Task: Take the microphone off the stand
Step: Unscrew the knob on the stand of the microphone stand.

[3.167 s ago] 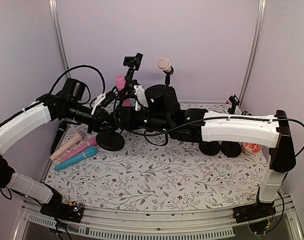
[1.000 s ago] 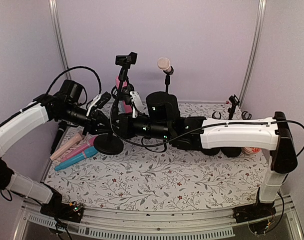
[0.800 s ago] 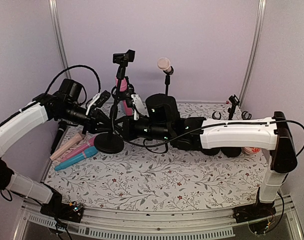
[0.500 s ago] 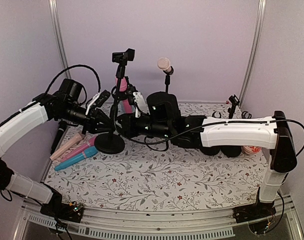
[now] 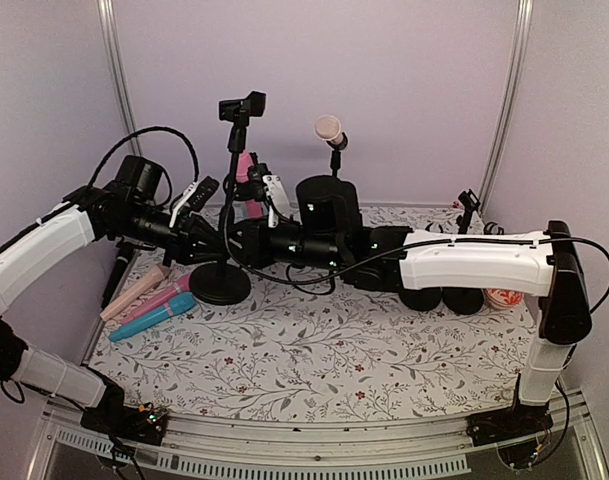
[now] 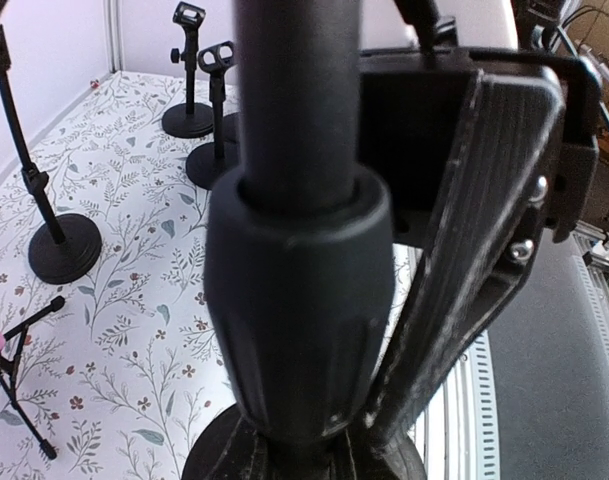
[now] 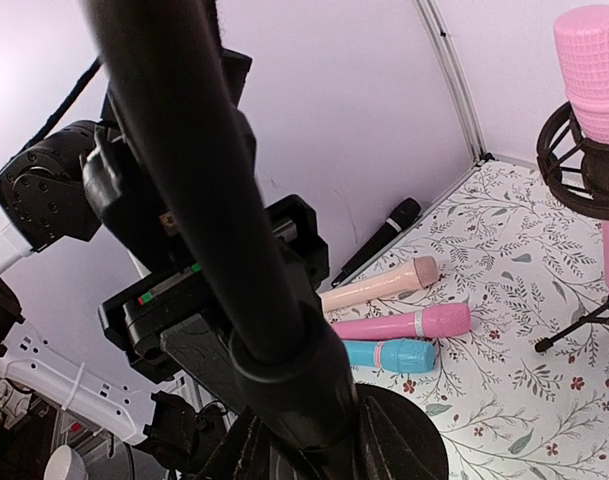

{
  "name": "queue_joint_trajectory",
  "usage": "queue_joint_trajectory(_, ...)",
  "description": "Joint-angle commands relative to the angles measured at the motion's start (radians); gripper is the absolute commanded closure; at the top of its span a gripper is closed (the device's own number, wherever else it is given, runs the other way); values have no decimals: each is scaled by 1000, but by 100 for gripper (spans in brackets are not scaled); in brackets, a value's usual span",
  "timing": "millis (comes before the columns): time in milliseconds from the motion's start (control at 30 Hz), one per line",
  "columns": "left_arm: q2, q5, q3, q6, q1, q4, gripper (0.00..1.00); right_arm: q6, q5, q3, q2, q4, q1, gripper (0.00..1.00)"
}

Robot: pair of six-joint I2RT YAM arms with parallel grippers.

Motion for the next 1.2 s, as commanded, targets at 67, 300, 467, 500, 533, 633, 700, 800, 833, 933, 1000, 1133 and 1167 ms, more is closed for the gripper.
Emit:
queue_joint_trajectory(67,-31,61,22,21,-9,3,100,-61,-30,-58,-67,121,-18,68)
queue_joint_trajectory(300,-24,67,23,21,-9,0,100,-47,0,-62,-64,122,-21,71)
queue_joint_trajectory(467,-27,63,25,22,-8,-7,100,-39,-2,12,-12,101,-20,72)
queue_joint_trajectory(500,-30,61,25,24,-8,-8,100,-38,-4,24,-2,96,-20,73)
queue_joint_trajectory(533,-30,62,25,24,-8,-8,100,-39,-4,33,5,89,-20,73)
queue_joint_trajectory(633,-29,64,21,29,-7,-9,100,-36,-7,42,16,87,-21,74)
queue_joint_trajectory(700,-28,68,18,33,-8,-9,100,-34,-9,46,20,86,-21,74)
queue_joint_trajectory(800,-25,72,16,35,-8,-9,100,-34,-15,54,25,86,-21,68)
queue_joint_trajectory(833,-25,71,17,35,-8,-9,100,-34,-21,58,27,85,-20,63)
queue_joint_trajectory(933,-28,70,19,35,-7,-9,100,-34,-23,60,32,81,-21,55)
queue_joint_trajectory(1000,-29,69,18,35,-7,-8,100,-31,-20,57,32,81,-21,57)
queue_joint_trajectory(1133,-31,69,14,35,-7,-9,100,-30,-11,52,28,78,-21,69)
queue_joint_trajectory(1167,-32,69,14,35,-7,-9,100,-29,-6,50,26,78,-21,72)
